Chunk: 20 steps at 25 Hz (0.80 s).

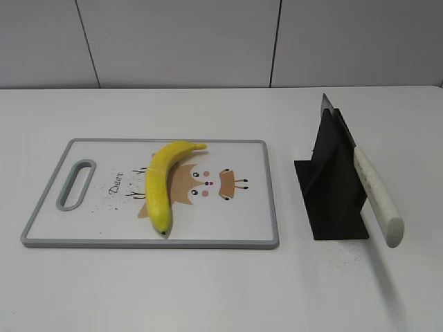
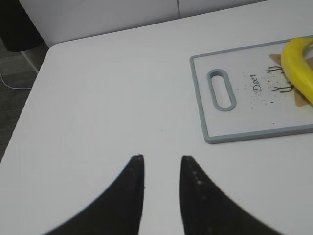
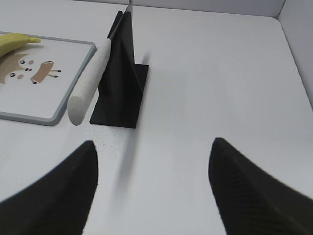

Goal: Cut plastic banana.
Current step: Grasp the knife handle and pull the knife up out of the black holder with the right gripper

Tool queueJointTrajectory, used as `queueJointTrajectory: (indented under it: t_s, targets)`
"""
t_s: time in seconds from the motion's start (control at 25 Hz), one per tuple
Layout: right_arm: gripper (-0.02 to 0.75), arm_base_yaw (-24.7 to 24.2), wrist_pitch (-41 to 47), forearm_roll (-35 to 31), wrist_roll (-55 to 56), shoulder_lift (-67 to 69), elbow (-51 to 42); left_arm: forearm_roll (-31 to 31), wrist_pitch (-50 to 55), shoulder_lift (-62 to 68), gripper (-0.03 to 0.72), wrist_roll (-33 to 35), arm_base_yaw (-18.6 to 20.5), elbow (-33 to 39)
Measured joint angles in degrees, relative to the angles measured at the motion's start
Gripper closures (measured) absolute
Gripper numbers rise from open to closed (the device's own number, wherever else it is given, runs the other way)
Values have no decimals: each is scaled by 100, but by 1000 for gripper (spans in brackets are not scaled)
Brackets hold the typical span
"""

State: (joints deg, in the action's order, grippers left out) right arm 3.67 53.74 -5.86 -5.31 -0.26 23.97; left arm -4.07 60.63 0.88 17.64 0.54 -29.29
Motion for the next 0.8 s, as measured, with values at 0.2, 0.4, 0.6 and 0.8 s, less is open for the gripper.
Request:
queueJointTrajectory:
  t_s: [0.2, 0.4, 0.6, 0.8]
  targets:
    - [182, 0, 0, 0, 0, 0, 0, 0, 0, 0, 456, 0, 0, 0]
    - [182, 0, 0, 0, 0, 0, 0, 0, 0, 0, 456, 0, 0, 0]
    - [182, 0, 0, 0, 0, 0, 0, 0, 0, 0, 456, 0, 0, 0]
    - [182, 0, 0, 0, 0, 0, 0, 0, 0, 0, 456, 0, 0, 0]
